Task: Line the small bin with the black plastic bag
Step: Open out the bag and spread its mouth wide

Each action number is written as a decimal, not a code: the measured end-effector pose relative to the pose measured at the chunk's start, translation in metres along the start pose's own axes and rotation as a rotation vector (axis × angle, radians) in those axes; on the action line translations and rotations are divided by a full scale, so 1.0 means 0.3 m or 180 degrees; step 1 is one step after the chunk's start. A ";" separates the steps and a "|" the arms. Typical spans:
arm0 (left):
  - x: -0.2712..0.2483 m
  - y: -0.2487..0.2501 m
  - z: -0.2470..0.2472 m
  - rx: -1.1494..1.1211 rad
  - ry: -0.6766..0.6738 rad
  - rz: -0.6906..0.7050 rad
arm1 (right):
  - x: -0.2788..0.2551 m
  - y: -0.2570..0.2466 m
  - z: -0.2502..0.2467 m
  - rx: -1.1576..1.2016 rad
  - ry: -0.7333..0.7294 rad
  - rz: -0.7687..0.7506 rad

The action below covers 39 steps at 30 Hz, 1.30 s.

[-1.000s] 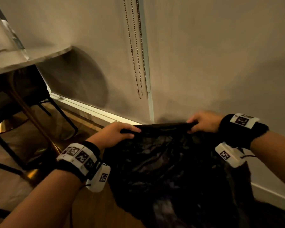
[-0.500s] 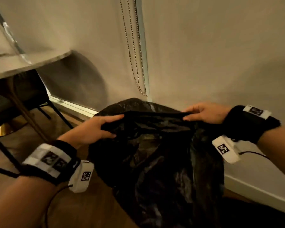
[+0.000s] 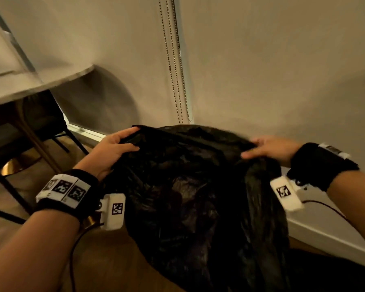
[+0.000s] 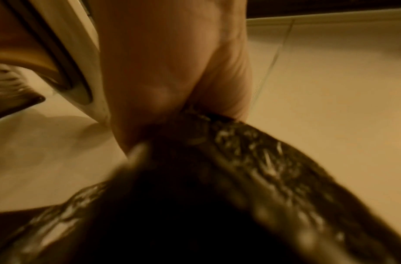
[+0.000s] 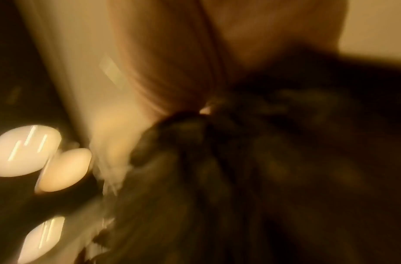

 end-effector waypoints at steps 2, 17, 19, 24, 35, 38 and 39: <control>-0.001 -0.008 -0.023 0.0023 0.0094 0.0040 | -0.013 -0.039 -0.054 0.0702 0.0551 -0.0379; -0.047 -0.087 0.080 -0.0395 -0.0699 -0.0085 | 0.185 -0.093 0.307 -0.1374 0.0246 -0.0223; -0.034 -0.121 -0.007 0.0539 -0.0004 -0.0002 | 0.182 -0.074 0.292 -0.0548 0.0154 -0.0155; -0.073 -0.176 -0.009 0.1479 0.0300 0.0341 | 0.216 -0.029 0.201 0.1232 0.0849 0.0188; -0.071 -0.557 0.343 -0.1003 -0.0564 -0.1476 | 0.327 -0.002 0.223 0.2413 0.0707 0.0100; -0.028 -0.485 0.375 -0.1418 -0.0769 -0.1305 | 0.308 0.042 0.255 0.2158 0.0483 0.0300; -0.019 -0.465 0.344 -0.1443 -0.0696 -0.1220 | 0.292 0.068 0.226 0.2079 0.0564 0.0356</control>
Point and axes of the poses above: each hand's wrist, its own x-axis towards the middle knuckle, its own z-axis out of the palm, y = z × x, the point moved 2 cm from there along x, towards the middle knuckle, and after that the axes turned 11 degrees about -y, right-handed, at the moved point
